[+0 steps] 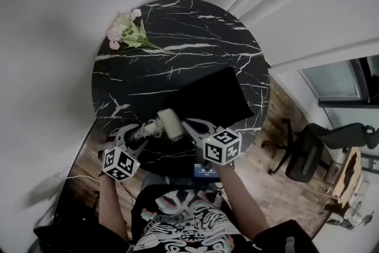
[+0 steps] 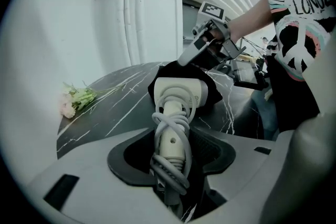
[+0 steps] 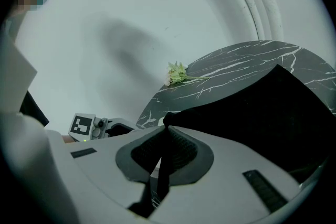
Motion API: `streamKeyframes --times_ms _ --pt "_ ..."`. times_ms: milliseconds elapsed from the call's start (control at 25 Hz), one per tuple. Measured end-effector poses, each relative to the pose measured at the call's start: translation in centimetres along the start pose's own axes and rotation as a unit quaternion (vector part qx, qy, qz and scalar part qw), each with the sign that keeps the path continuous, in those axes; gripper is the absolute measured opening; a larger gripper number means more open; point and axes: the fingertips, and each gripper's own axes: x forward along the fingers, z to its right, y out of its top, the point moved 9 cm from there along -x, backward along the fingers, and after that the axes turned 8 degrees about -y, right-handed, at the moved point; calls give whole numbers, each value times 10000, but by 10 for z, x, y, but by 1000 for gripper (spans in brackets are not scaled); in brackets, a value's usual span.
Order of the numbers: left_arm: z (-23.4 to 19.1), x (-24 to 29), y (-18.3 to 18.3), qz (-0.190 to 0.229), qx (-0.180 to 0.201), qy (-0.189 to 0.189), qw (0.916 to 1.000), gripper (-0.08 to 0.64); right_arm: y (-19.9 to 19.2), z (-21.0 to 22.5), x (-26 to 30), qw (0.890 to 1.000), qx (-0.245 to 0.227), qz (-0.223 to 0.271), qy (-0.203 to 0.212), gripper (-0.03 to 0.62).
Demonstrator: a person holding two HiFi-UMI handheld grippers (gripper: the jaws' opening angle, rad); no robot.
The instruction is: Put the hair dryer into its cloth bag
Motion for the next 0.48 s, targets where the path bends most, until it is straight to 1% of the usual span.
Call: streamKeyframes --times_ms 240,480 --pt "0 3 13 236 -81 7 9997 213 1 -4 -2 10000 -25 27 -12 26" --pt "0 17 25 254 39 -101 9996 213 0 -4 -2 10000 -74 -15 -63 26"
